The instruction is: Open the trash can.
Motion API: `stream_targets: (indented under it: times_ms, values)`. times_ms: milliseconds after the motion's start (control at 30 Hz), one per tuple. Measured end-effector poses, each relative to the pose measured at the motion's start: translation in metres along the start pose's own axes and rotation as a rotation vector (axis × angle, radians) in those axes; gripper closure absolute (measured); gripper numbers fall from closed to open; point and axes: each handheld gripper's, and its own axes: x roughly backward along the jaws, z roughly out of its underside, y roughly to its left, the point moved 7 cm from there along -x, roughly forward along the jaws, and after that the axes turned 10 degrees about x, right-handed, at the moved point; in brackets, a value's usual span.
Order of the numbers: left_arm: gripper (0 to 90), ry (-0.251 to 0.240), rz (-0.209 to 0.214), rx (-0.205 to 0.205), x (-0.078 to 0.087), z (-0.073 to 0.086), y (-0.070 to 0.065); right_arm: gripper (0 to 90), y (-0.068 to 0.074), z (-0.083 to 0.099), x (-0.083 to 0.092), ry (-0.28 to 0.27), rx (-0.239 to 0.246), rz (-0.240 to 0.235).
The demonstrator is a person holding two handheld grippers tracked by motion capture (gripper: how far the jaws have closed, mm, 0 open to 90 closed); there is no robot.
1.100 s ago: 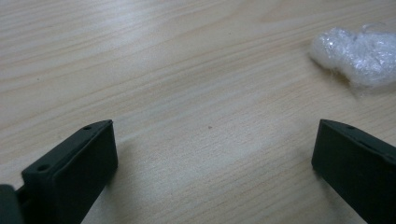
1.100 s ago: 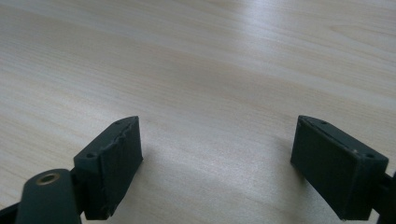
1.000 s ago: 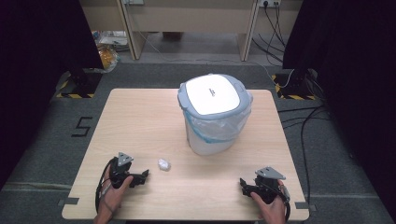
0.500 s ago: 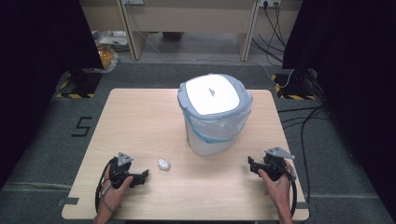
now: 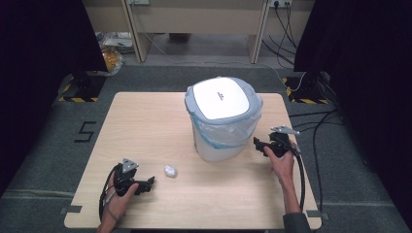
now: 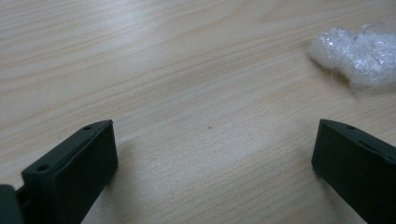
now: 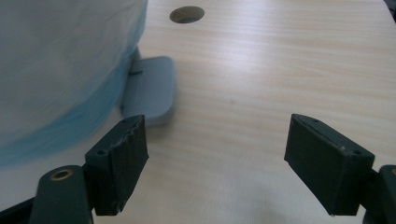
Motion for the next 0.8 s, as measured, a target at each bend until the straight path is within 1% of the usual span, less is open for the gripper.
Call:
stream_targets:
  times_ms: [33, 67, 100, 133, 167, 200, 233, 267, 300, 367, 400, 433, 567, 633, 700, 800]
  values:
    - [0.0, 0.0, 0.0, 0.0, 0.0, 0.0, 0.0, 20.9, -0.003, -0.005, -0.01, 0.008, 0.011, 0.004]
    - [0.0, 0.0, 0.0, 0.0, 0.0, 0.0, 0.0, 21.0, -0.003, -0.009, -0.016, 0.002, 0.003, 0.0]
    - [0.0, 0.0, 0.0, 0.0, 0.0, 0.0, 0.0, 21.2, -0.003, -0.011, -0.02, -0.015, -0.029, -0.015]
    - [0.0, 0.002, 0.0, -0.003, 0.0, 0.0, 0.0, 21.1, -0.003, -0.012, -0.025, -0.017, -0.064, -0.037]
    - [0.0, 0.002, 0.0, -0.003, 0.0, 0.0, 0.0, 21.3, -0.004, -0.012, -0.031, 0.005, -0.03, -0.008]
    - [0.0, 0.002, 0.0, -0.003, 0.0, 0.0, 0.0, 21.7, -0.005, -0.013, -0.034, 0.005, -0.015, 0.012]
    - [0.0, -0.002, 0.001, 0.003, 0.0, 0.0, 0.0, 22.0, -0.004, -0.015, -0.037, -0.011, -0.033, 0.005]
    - [0.0, 0.002, 0.0, -0.003, 0.0, 0.0, 0.0, 21.9, -0.002, -0.017, -0.039, -0.032, -0.06, -0.013]
    - [0.0, 0.002, -0.001, -0.003, 0.0, 0.0, 0.0, 22.0, -0.001, -0.018, -0.04, -0.04, -0.076, -0.015]
    - [0.0, 0.003, 0.0, -0.003, 0.0, 0.0, 0.0, 22.0, -0.001, -0.014, -0.046, -0.021, -0.056, 0.007]
    - [0.0, 0.003, 0.0, -0.003, 0.0, 0.0, 0.0, 22.0, -0.001, -0.014, -0.046, -0.021, -0.056, 0.007]
    - [0.0, 0.002, 0.0, -0.003, 0.0, 0.0, 0.0, 20.3, -0.001, -0.01, -0.05, -0.016, -0.05, 0.01]
    - [0.0, 0.003, -0.001, -0.003, 0.0, 0.0, 0.0, 19.7, -0.002, -0.01, -0.051, -0.009, -0.049, 0.015]
    - [0.0, -0.002, 0.001, 0.003, 0.0, 0.0, 0.0, 19.7, -0.002, -0.008, -0.052, -0.003, -0.075, 0.008]
    - [0.0, -0.002, 0.001, 0.003, 0.0, 0.0, 0.0, 19.8, -0.002, -0.006, -0.052, 0.001, -0.087, 0.01]
    - [0.0, 0.002, -0.001, -0.003, 0.0, 0.0, 0.0, 20.1, 0.001, -0.005, -0.049, 0.017, -0.082, 0.022]
